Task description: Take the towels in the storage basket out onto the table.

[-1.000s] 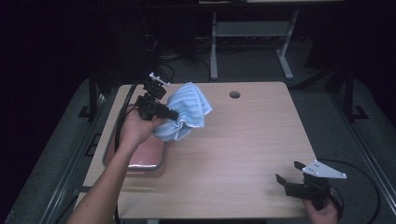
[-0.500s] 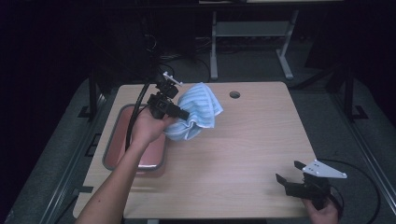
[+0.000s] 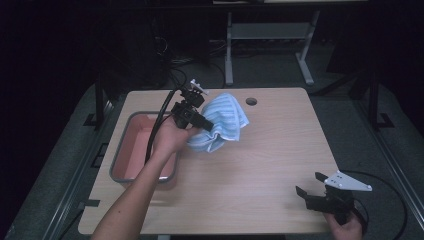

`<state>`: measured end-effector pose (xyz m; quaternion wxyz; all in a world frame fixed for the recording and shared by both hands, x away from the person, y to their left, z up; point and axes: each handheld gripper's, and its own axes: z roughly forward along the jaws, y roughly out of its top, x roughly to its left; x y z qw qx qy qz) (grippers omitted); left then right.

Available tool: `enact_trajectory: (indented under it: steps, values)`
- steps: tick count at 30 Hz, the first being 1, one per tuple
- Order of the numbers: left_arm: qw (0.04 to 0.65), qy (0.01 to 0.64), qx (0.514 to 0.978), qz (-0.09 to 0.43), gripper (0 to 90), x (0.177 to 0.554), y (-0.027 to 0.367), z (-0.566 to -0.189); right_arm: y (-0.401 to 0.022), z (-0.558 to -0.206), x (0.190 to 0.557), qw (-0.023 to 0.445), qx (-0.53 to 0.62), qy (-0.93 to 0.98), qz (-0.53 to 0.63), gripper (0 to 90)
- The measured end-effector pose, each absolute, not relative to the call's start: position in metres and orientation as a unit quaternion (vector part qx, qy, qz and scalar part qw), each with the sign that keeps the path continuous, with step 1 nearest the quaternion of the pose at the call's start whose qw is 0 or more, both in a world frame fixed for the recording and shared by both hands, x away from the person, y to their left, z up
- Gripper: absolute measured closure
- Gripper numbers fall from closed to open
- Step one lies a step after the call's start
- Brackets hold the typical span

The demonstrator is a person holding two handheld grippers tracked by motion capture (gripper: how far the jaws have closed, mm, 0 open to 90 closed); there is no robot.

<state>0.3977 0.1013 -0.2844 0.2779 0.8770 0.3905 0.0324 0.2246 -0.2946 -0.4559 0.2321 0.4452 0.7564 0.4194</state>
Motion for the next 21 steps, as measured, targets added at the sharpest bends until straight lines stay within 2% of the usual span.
enact_trajectory:
  steps: [21]
  values:
    - [0.259,0.377,0.889,0.024,72.7,0.407,0.056,-0.299,-0.295,-0.456,0.225,0.232,0.444,0.757,0.42,14.2]
